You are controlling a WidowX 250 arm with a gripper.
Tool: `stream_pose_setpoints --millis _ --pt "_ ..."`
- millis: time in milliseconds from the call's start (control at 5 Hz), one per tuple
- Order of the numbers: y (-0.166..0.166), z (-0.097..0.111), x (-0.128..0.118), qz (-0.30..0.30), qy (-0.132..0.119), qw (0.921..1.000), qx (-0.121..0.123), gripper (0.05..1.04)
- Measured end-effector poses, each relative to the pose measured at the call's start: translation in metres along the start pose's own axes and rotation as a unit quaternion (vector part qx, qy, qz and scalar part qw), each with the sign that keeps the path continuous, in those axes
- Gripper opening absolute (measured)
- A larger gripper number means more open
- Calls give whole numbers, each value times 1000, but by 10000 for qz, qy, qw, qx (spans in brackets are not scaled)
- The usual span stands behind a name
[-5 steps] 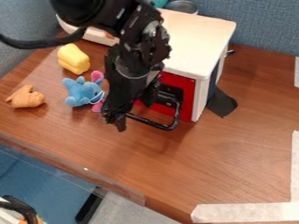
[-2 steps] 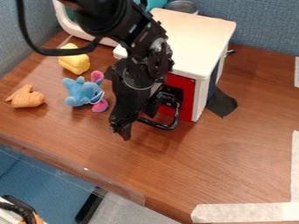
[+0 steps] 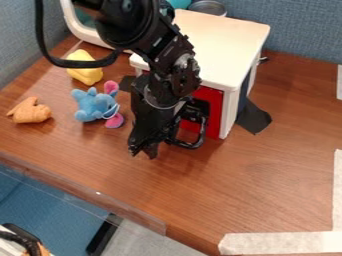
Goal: Opened the drawer
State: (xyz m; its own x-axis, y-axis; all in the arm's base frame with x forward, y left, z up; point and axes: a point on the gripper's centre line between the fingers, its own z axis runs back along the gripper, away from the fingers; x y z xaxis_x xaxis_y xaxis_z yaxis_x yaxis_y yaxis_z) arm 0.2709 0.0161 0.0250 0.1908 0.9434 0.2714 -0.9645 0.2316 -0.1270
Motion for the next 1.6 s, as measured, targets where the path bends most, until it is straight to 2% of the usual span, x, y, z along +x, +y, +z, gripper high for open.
stream_pose_setpoints --millis 200,400,1400,1600 --pt "7 0 -3 109 56 9999 21 212" --pt "23 4 -7 212 135 9997 74 164" --pt "80 17 -21 150 263 9994 147 159" --pt "84 22 -22 147 310 9994 77 159"
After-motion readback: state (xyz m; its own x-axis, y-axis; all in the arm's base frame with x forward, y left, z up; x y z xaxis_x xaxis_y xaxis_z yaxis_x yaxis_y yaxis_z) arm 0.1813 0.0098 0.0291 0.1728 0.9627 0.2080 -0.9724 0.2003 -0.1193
